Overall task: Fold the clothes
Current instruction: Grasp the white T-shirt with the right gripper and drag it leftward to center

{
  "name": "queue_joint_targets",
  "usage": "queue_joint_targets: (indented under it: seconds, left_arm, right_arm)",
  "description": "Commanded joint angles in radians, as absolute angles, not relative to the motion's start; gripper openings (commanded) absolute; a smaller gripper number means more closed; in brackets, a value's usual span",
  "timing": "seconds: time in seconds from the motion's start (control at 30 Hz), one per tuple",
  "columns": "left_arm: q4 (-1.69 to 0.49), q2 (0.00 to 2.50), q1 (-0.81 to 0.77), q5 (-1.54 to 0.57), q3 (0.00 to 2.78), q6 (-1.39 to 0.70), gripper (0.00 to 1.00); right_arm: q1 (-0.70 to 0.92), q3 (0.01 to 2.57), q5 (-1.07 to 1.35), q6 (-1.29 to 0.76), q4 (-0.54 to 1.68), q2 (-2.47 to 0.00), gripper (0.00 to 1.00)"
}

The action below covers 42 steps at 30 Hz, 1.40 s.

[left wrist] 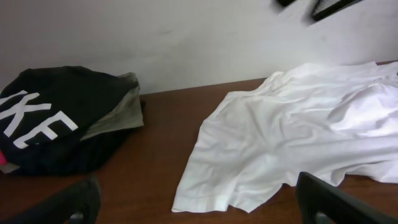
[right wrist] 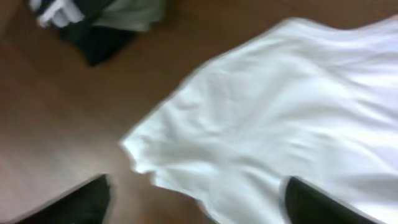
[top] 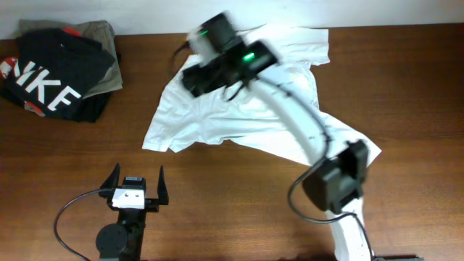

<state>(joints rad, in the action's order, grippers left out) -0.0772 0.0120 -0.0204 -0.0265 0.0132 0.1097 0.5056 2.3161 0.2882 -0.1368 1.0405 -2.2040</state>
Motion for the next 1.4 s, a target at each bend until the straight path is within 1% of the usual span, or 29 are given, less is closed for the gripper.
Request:
queue_joint_targets:
  seconds: [0.0, 0.07, 0.13, 0.2, 0.27, 0.43, 0.53, 0.6, 0.67, 0.7, 0.73, 0.8, 0.93, 1.1, 1.2, 1.3, 1.37]
  left_arm:
    - [-0.08, 0.007, -0.017, -0.038, 0.009, 0.122, 0.99]
    - [-0.08, 0.007, -0.017, -0.038, 0.009, 0.122, 0.99]
    - [-0.08, 0.007, -0.017, -0.038, 0.009, 0.122, 0.99]
    - [-0.08, 0.007, -0.017, -0.038, 0.009, 0.122, 0.99]
    - [-0.08, 0.007, -0.017, -0.038, 0.009, 0.122, 0.99]
    - [-0.08, 0.007, -0.017, -0.038, 0.009, 0.122, 0.99]
    - [-0.08, 0.007, -0.017, -0.038, 0.009, 0.122, 0.99]
    - [-0.08, 0.007, -0.017, -0.038, 0.009, 0.122, 0.99]
    - [-0.08, 0.007, -0.017, -0.038, 0.009, 0.122, 0.99]
    - [-0.08, 0.007, -0.017, -0.038, 0.009, 0.122, 0.99]
    - [-0.08, 0.007, -0.017, -0.038, 0.009, 0.122, 0.99]
    - [-0.08, 0.007, -0.017, -0.038, 0.009, 0.122, 0.99]
    - [-0.08, 0.007, -0.017, -0.038, 0.009, 0.122, 0.99]
    - [-0.08, 0.007, -0.017, -0.038, 0.009, 0.122, 0.99]
    - [-0.08, 0.007, -0.017, -0.038, 0.009, 0.122, 0.99]
    - [-0.08, 0.007, -0.017, -0.038, 0.009, 0.122, 0.99]
    - [-0.08, 0.007, -0.017, -0.038, 0.009, 0.122, 0.99]
  right_arm:
    - [0.329, 2.329, 0.244, -0.14, 1.158, -2.115, 0.99]
    - [0.223, 2.328, 0.306, -0.14, 1.34, -2.116, 0.99]
    - [0.148, 2.328, 0.34, -0.14, 1.495, -2.117, 0.99]
    - [0.107, 2.317, 0.336, -0.14, 1.62, -2.118, 0.99]
    - [0.095, 2.299, 0.329, -0.141, 1.678, -2.118, 0.99]
    - [0.133, 2.239, 0.329, -0.22, 1.657, -2.118, 0.99]
    - [0.155, 2.232, 0.331, -0.22, 1.635, -2.118, 0.99]
    - [0.157, 2.232, 0.354, -0.22, 1.619, -2.118, 0.99]
    - [0.157, 2.232, 0.439, -0.227, 1.62, -2.118, 0.99]
    - [0.157, 2.232, 0.445, -0.259, 1.624, -2.118, 0.99]
    - [0.157, 2.232, 0.43, -0.341, 1.635, -2.118, 0.98]
    - [0.15, 2.233, 0.362, -0.438, 1.643, -2.115, 0.99]
    - [0.068, 2.233, 0.12, -0.651, 1.645, -2.079, 0.99]
    - [-0.149, 2.227, -0.054, -0.659, 1.692, -2.069, 0.99]
    - [-0.22, 2.201, -0.029, -0.651, 1.698, -2.069, 0.99]
    - [-0.228, 2.128, -0.031, -0.53, 1.664, -2.069, 0.99]
    - [-0.218, 2.045, -0.031, -0.482, 1.592, -2.069, 0.99]
